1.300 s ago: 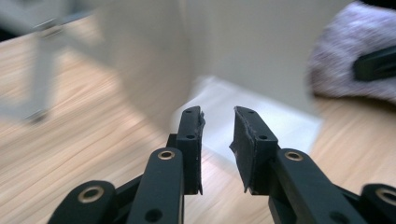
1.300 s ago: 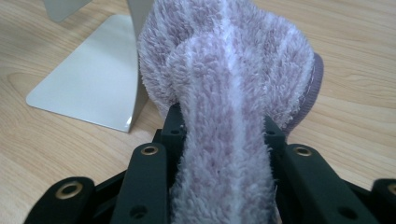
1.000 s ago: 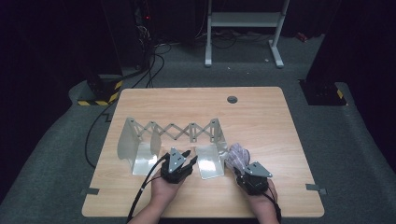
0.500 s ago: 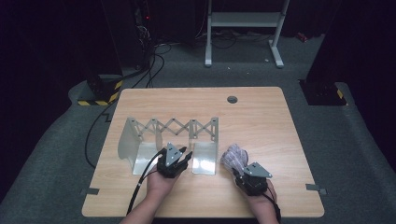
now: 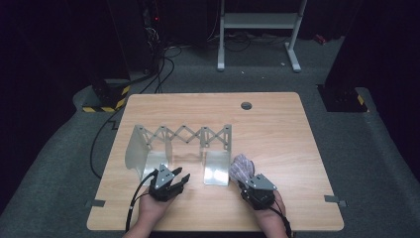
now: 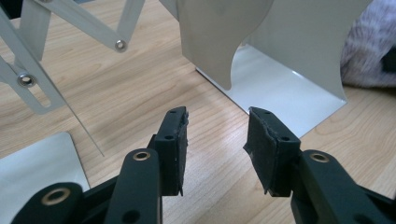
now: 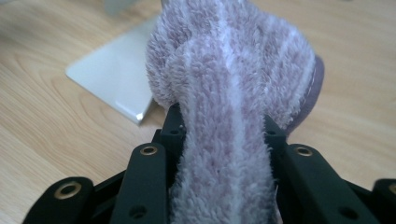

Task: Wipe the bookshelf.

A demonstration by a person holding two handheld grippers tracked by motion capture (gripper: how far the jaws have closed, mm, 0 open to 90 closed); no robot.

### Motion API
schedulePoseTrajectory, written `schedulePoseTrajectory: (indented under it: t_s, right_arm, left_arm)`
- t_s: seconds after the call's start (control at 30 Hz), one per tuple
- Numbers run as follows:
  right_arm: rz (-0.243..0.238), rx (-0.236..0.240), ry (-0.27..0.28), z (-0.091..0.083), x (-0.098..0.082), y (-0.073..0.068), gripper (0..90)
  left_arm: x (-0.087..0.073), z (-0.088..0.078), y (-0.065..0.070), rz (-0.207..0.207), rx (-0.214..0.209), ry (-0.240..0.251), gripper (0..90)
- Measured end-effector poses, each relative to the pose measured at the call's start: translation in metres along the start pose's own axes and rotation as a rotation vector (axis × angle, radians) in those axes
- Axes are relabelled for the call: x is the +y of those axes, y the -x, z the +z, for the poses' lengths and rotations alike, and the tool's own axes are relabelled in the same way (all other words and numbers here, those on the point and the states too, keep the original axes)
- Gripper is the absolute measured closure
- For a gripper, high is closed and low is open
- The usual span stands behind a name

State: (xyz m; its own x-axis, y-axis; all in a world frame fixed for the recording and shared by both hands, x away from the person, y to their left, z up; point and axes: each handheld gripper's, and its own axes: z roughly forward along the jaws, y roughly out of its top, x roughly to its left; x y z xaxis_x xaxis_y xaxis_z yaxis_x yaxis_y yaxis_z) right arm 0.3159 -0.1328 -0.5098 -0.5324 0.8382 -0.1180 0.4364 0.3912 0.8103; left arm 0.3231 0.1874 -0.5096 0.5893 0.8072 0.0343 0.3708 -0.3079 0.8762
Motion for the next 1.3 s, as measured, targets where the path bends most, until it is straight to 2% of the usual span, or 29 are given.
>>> schedulePoseTrajectory:
  t_s: [0.23, 0.37, 0.5, 0.6, 0.7, 0.87, 1.03, 1.17, 1.3]
  right_arm:
    - [-0.017, 0.013, 0.138, -0.028, 0.024, -0.002, 64.7]
    - [-0.02, 0.0, 0.213, -0.045, 0.038, 0.001, 64.8]
    - [-0.007, -0.01, 0.272, -0.058, 0.051, 0.005, 64.8]
    - [0.0, -0.003, 0.288, -0.057, 0.05, 0.003, 64.9]
    - [-0.039, 0.004, 0.224, -0.044, 0.039, -0.003, 64.9]
    - [-0.051, 0.034, 0.076, -0.016, 0.015, -0.004, 64.9]
    - [-0.073, 0.063, -0.079, 0.006, 0.002, -0.003, 64.3]
    - [-0.116, 0.05, -0.097, 0.01, -0.001, -0.007, 64.4]
    - [-0.095, 0.051, -0.068, 0.008, 0.0, -0.006, 64.8]
  left_arm:
    - [0.0, 0.0, 0.001, -0.006, -0.002, 0.008, 56.5]
    - [-0.001, -0.002, 0.0, -0.016, 0.006, 0.005, 55.7]
    - [-0.002, -0.005, 0.0, -0.021, 0.007, 0.006, 54.0]
    - [-0.006, -0.007, 0.0, -0.002, 0.003, -0.007, 55.1]
    - [-0.007, -0.009, -0.002, -0.015, 0.005, 0.009, 54.2]
    - [-0.007, -0.009, -0.005, -0.026, 0.018, 0.012, 51.9]
    - [-0.007, -0.01, -0.005, -0.022, 0.028, 0.005, 49.4]
    - [-0.008, -0.012, -0.004, -0.023, 0.027, 0.005, 48.7]
    - [-0.009, -0.012, -0.004, -0.011, 0.023, 0.0, 48.4]
